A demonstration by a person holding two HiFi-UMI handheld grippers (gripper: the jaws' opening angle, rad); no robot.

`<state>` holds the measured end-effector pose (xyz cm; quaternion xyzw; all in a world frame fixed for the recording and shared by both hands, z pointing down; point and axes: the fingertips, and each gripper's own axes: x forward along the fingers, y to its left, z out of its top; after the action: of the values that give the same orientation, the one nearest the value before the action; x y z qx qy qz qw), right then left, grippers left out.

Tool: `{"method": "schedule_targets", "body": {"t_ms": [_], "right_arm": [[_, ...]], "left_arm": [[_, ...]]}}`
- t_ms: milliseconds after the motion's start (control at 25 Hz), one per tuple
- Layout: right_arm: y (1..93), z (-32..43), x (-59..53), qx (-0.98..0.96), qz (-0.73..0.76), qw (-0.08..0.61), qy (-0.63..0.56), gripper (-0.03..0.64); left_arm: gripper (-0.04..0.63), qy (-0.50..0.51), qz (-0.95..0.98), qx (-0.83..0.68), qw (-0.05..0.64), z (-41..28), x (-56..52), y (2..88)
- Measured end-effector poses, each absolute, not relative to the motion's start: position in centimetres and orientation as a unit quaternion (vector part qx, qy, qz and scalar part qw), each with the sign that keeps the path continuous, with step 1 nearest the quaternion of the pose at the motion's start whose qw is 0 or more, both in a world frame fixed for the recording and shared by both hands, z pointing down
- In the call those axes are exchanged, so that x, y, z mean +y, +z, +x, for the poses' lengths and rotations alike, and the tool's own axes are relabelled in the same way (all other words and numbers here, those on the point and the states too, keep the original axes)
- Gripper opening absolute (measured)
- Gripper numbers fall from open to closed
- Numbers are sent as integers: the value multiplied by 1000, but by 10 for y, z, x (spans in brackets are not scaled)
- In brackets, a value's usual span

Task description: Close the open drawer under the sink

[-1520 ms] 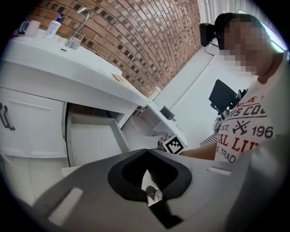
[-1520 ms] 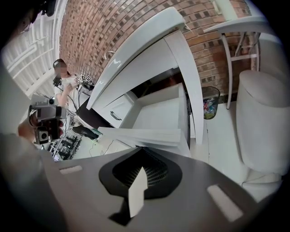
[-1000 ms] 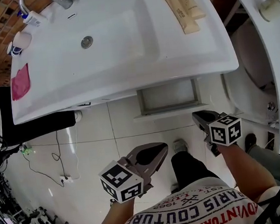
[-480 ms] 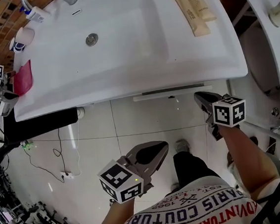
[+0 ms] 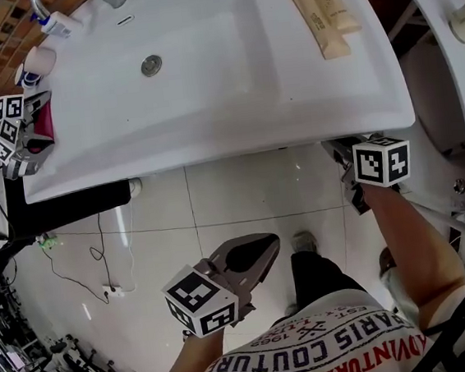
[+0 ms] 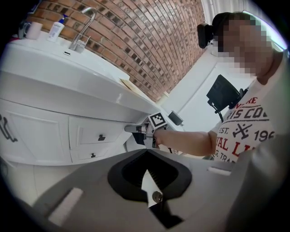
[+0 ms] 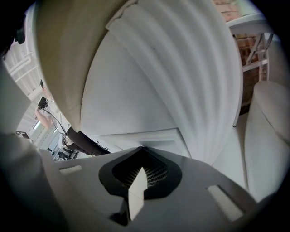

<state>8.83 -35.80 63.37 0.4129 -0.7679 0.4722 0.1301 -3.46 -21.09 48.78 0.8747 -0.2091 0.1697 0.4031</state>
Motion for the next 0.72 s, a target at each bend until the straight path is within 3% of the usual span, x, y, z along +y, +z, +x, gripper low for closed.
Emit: {"method": "schedule_targets", "body": {"t_ms": [320, 720], "right_arm": [[640, 85, -360, -767, 415, 138, 469, 8], [579, 71, -301, -805, 362, 84, 462, 8]], "left_arm": [[-17, 174, 876, -209, 398, -37, -206, 485], [-18, 157, 889, -195, 383, -29, -190, 474]]}}
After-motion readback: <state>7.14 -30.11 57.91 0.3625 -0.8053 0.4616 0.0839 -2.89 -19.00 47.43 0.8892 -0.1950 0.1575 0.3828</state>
